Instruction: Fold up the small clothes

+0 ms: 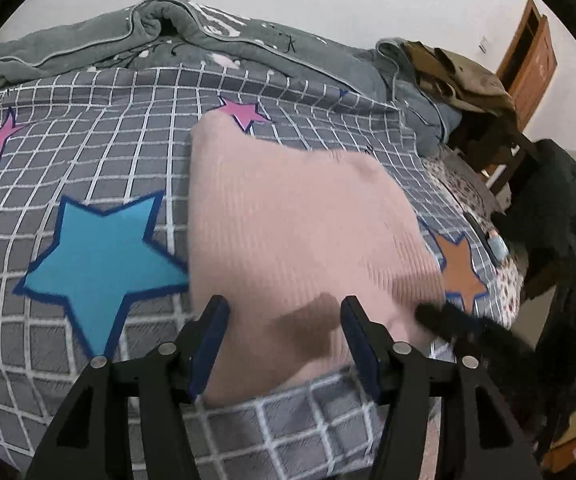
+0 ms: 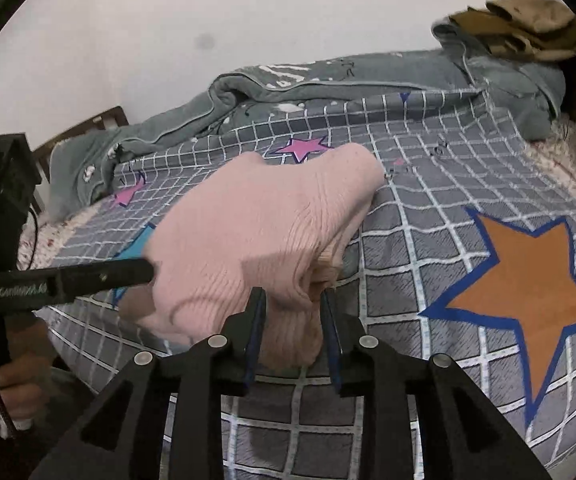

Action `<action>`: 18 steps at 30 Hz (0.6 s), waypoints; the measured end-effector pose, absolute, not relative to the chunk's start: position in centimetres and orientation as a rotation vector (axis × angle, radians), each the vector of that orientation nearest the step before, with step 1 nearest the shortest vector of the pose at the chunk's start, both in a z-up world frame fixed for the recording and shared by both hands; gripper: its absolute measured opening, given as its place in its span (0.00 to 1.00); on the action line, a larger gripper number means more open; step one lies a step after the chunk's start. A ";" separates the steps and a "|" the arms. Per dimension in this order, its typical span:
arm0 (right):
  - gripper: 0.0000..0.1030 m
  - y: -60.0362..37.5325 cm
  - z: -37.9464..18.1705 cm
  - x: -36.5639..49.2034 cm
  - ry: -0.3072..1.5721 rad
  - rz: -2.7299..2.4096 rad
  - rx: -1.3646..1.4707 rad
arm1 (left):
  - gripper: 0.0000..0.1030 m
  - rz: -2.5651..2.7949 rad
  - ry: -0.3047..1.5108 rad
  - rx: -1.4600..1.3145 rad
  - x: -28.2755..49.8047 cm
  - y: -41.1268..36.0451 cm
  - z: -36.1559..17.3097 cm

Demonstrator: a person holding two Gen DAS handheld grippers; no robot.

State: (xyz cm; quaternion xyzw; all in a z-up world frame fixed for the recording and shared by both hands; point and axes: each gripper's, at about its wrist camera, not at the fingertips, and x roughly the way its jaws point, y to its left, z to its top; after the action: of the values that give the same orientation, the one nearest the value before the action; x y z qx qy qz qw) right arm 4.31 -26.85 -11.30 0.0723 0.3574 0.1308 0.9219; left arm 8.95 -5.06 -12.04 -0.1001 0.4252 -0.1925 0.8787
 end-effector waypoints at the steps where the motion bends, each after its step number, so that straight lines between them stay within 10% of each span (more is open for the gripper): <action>1: 0.27 -26.8 -11.5 4.5 0.743 0.271 0.167 | 0.59 -0.383 0.884 -0.199 9.3 -5.5 -12.0; 18: 0.15 -27.7 -13.4 3.8 0.778 0.261 0.149 | 0.63 -0.297 0.923 -0.122 7.6 -3.5 -14.8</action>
State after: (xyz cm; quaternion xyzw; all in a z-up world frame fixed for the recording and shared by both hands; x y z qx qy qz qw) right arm 3.83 -27.68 -13.36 0.0724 0.3776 0.1270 0.9144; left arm 7.58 -3.47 -14.81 -0.0588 0.4433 -0.1428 0.8830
